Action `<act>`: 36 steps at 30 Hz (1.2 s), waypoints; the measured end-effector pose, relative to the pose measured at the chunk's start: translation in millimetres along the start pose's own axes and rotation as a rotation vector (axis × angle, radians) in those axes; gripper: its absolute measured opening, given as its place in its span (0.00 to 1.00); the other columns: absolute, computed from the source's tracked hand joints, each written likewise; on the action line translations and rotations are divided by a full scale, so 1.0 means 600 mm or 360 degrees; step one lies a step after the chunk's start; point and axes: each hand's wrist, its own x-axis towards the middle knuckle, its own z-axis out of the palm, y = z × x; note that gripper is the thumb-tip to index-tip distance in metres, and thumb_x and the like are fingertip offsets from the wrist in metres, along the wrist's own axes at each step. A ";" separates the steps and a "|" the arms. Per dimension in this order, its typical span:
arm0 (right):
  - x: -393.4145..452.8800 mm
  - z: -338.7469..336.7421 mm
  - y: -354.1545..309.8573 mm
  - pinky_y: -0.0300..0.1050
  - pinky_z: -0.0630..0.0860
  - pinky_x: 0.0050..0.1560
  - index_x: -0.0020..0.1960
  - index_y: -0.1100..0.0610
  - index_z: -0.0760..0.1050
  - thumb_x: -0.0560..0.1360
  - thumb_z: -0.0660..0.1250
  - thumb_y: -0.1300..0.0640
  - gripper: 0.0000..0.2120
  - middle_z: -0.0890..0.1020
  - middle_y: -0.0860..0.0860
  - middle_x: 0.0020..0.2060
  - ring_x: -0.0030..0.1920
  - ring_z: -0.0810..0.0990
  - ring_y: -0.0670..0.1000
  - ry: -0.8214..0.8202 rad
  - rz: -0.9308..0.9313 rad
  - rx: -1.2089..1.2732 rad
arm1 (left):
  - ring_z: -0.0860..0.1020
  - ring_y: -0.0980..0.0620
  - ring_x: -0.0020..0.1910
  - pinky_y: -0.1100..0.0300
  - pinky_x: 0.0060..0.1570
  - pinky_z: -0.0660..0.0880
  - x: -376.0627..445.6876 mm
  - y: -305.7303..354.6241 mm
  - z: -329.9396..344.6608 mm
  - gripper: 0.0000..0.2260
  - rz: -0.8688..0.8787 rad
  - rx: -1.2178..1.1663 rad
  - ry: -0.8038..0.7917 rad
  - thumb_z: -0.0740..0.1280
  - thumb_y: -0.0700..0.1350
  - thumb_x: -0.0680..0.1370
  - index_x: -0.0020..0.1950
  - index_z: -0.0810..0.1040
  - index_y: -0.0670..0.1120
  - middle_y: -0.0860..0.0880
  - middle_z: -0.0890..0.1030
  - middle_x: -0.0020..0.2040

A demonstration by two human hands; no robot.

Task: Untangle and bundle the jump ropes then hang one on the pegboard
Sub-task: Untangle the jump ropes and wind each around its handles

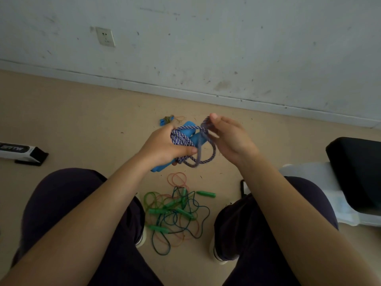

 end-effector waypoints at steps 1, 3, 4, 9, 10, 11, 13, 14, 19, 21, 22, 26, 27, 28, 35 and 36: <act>0.003 -0.003 -0.007 0.47 0.74 0.56 0.42 0.58 0.73 0.83 0.58 0.61 0.11 0.81 0.49 0.33 0.39 0.80 0.47 0.0055 -0.0030 0.0137 | 0.83 0.53 0.34 0.59 0.29 0.76 0.000 -0.003 -0.002 0.22 -0.0049 -0.0086 0.0023 0.82 0.53 0.65 0.49 0.74 0.52 0.50 0.83 0.44; 0.008 -0.014 -0.022 0.51 0.72 0.63 0.42 0.58 0.72 0.83 0.57 0.61 0.11 0.82 0.50 0.33 0.41 0.80 0.49 0.0146 -0.0080 0.0324 | 0.83 0.51 0.28 0.60 0.25 0.76 0.002 -0.007 -0.009 0.21 -0.0134 -0.0212 0.0090 0.83 0.50 0.66 0.49 0.74 0.49 0.47 0.84 0.41; 0.010 -0.020 -0.027 0.52 0.72 0.64 0.43 0.58 0.72 0.83 0.57 0.60 0.12 0.82 0.51 0.34 0.42 0.80 0.50 0.0163 -0.0101 0.0366 | 0.83 0.51 0.28 0.60 0.25 0.76 0.002 -0.008 -0.013 0.20 -0.0161 -0.0255 0.0117 0.83 0.49 0.66 0.49 0.75 0.49 0.47 0.84 0.40; 0.008 -0.036 -0.039 0.49 0.80 0.55 0.44 0.62 0.72 0.84 0.54 0.58 0.14 0.79 0.58 0.41 0.42 0.83 0.52 0.0131 -0.0184 0.0412 | 0.84 0.50 0.30 0.60 0.26 0.77 0.001 -0.010 -0.022 0.20 -0.0179 -0.0342 0.0059 0.83 0.50 0.66 0.50 0.76 0.50 0.50 0.86 0.37; 0.009 -0.035 -0.039 0.49 0.81 0.51 0.42 0.61 0.70 0.84 0.54 0.59 0.14 0.77 0.56 0.37 0.37 0.80 0.51 0.0149 -0.0203 0.0428 | 0.84 0.50 0.30 0.59 0.26 0.78 0.001 -0.011 -0.022 0.20 -0.0178 -0.0338 0.0049 0.83 0.50 0.65 0.50 0.76 0.50 0.50 0.86 0.38; 0.009 -0.033 -0.037 0.48 0.81 0.46 0.41 0.60 0.69 0.84 0.55 0.59 0.14 0.73 0.54 0.33 0.33 0.76 0.50 0.0174 -0.0230 0.0376 | 0.84 0.50 0.31 0.59 0.27 0.78 0.001 -0.012 -0.021 0.21 -0.0180 -0.0336 0.0039 0.83 0.50 0.65 0.51 0.77 0.50 0.49 0.86 0.39; 0.009 -0.027 -0.026 0.46 0.75 0.37 0.40 0.57 0.66 0.84 0.57 0.59 0.13 0.67 0.52 0.30 0.28 0.67 0.48 0.0222 -0.0293 0.0065 | 0.85 0.50 0.32 0.58 0.27 0.78 0.001 -0.012 -0.016 0.24 -0.0186 -0.0337 -0.0016 0.83 0.49 0.64 0.54 0.76 0.47 0.48 0.85 0.43; 0.009 -0.024 -0.018 0.46 0.72 0.34 0.41 0.56 0.65 0.83 0.59 0.59 0.12 0.66 0.51 0.30 0.27 0.65 0.47 0.0233 -0.0313 -0.0165 | 0.84 0.52 0.32 0.59 0.27 0.78 0.000 -0.013 -0.011 0.25 -0.0179 -0.0318 -0.0051 0.84 0.49 0.64 0.55 0.76 0.47 0.48 0.85 0.43; 0.009 -0.021 0.005 0.37 0.69 0.34 0.42 0.53 0.75 0.74 0.74 0.51 0.10 0.77 0.44 0.36 0.30 0.72 0.38 0.0101 -0.0508 -0.1375 | 0.84 0.53 0.34 0.57 0.27 0.79 0.001 -0.020 -0.003 0.22 -0.0111 -0.0118 -0.0135 0.84 0.50 0.63 0.48 0.77 0.48 0.48 0.84 0.43; 0.011 -0.023 0.006 0.36 0.67 0.35 0.43 0.53 0.77 0.72 0.75 0.49 0.10 0.80 0.46 0.40 0.30 0.74 0.35 -0.0058 -0.0456 -0.1571 | 0.84 0.54 0.33 0.57 0.27 0.79 0.001 -0.022 -0.004 0.23 -0.0078 -0.0004 -0.0127 0.84 0.52 0.62 0.48 0.76 0.48 0.48 0.83 0.43; 0.011 -0.025 0.007 0.35 0.67 0.34 0.44 0.53 0.77 0.72 0.75 0.48 0.11 0.81 0.46 0.42 0.29 0.74 0.34 -0.0132 -0.0392 -0.1654 | 0.83 0.56 0.33 0.58 0.27 0.79 0.000 -0.023 -0.004 0.24 -0.0054 0.0091 -0.0121 0.84 0.54 0.61 0.49 0.76 0.49 0.49 0.82 0.43; 0.011 -0.029 0.010 0.34 0.72 0.39 0.50 0.52 0.79 0.69 0.77 0.45 0.15 0.82 0.46 0.46 0.39 0.77 0.36 -0.0271 -0.0227 -0.2008 | 0.84 0.51 0.33 0.47 0.31 0.82 -0.002 -0.023 -0.004 0.25 -0.0024 0.0309 -0.0092 0.83 0.56 0.61 0.50 0.75 0.52 0.51 0.82 0.44; 0.010 -0.028 0.009 0.36 0.74 0.41 0.51 0.52 0.79 0.69 0.77 0.44 0.16 0.82 0.46 0.45 0.41 0.77 0.39 -0.0276 -0.0186 -0.2087 | 0.84 0.50 0.34 0.46 0.32 0.82 -0.002 -0.023 -0.004 0.26 -0.0021 0.0342 -0.0085 0.83 0.56 0.62 0.51 0.75 0.52 0.51 0.82 0.44; 0.009 -0.027 0.008 0.39 0.75 0.41 0.53 0.51 0.79 0.69 0.76 0.44 0.17 0.82 0.46 0.44 0.41 0.77 0.42 -0.0283 -0.0123 -0.2143 | 0.84 0.50 0.35 0.45 0.34 0.82 -0.001 -0.023 -0.003 0.26 -0.0017 0.0379 -0.0083 0.83 0.56 0.62 0.52 0.75 0.51 0.51 0.82 0.44; 0.010 -0.024 0.001 0.43 0.72 0.35 0.49 0.51 0.75 0.71 0.75 0.44 0.15 0.80 0.47 0.33 0.34 0.77 0.45 -0.0320 0.0010 -0.2235 | 0.84 0.50 0.34 0.45 0.33 0.82 -0.004 -0.017 0.001 0.25 -0.0006 0.0365 -0.0116 0.83 0.56 0.62 0.50 0.74 0.51 0.51 0.82 0.45; 0.011 -0.025 0.000 0.43 0.71 0.34 0.46 0.51 0.75 0.69 0.76 0.44 0.15 0.80 0.47 0.33 0.35 0.77 0.46 -0.0277 -0.0018 -0.2222 | 0.84 0.50 0.34 0.46 0.32 0.82 -0.005 -0.017 0.001 0.24 -0.0012 0.0332 -0.0116 0.83 0.56 0.62 0.49 0.74 0.51 0.50 0.82 0.44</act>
